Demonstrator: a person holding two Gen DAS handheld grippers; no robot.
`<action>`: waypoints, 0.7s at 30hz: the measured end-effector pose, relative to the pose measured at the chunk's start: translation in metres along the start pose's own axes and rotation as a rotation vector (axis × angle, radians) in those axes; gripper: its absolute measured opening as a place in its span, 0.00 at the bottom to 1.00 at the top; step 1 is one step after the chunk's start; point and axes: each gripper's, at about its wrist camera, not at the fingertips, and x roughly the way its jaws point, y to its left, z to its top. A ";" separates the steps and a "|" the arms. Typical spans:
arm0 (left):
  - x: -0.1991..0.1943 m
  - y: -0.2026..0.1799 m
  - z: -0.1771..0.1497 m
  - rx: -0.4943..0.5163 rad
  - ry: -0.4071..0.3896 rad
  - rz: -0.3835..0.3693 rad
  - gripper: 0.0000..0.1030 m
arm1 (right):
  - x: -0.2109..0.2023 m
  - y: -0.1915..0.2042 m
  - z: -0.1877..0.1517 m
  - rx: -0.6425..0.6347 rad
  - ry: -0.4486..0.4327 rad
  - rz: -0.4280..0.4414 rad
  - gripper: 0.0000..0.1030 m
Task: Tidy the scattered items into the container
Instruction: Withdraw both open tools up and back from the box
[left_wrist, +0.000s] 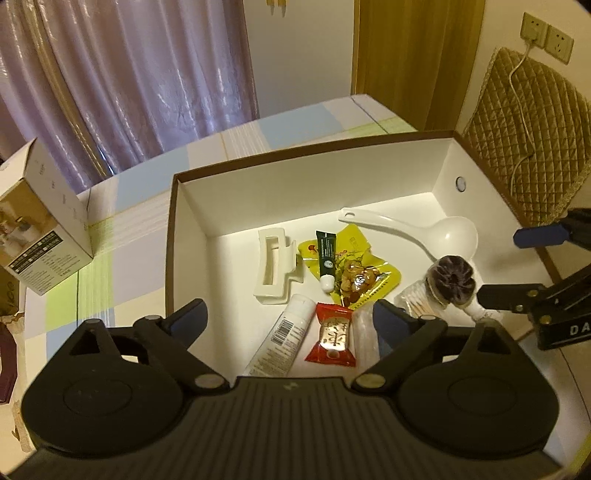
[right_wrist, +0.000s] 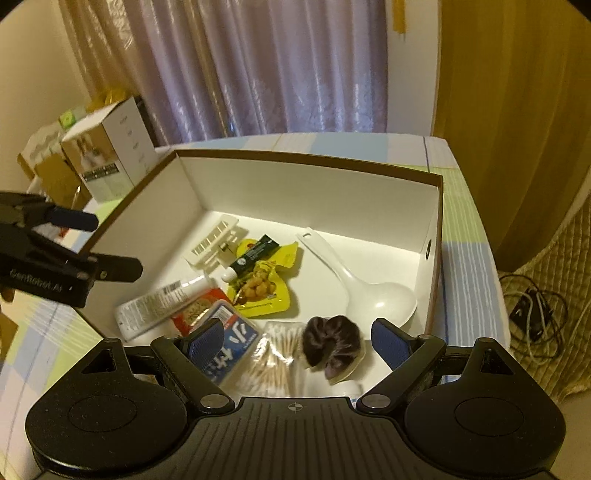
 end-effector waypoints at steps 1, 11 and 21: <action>-0.004 0.000 -0.002 -0.004 -0.009 0.001 0.94 | -0.002 0.002 -0.002 0.002 -0.002 -0.009 0.89; -0.041 0.002 -0.028 -0.055 -0.104 0.053 0.99 | -0.023 0.016 -0.022 0.055 -0.050 -0.070 0.89; -0.072 0.002 -0.044 -0.086 -0.135 0.060 0.99 | -0.041 0.046 -0.033 -0.007 -0.072 -0.160 0.89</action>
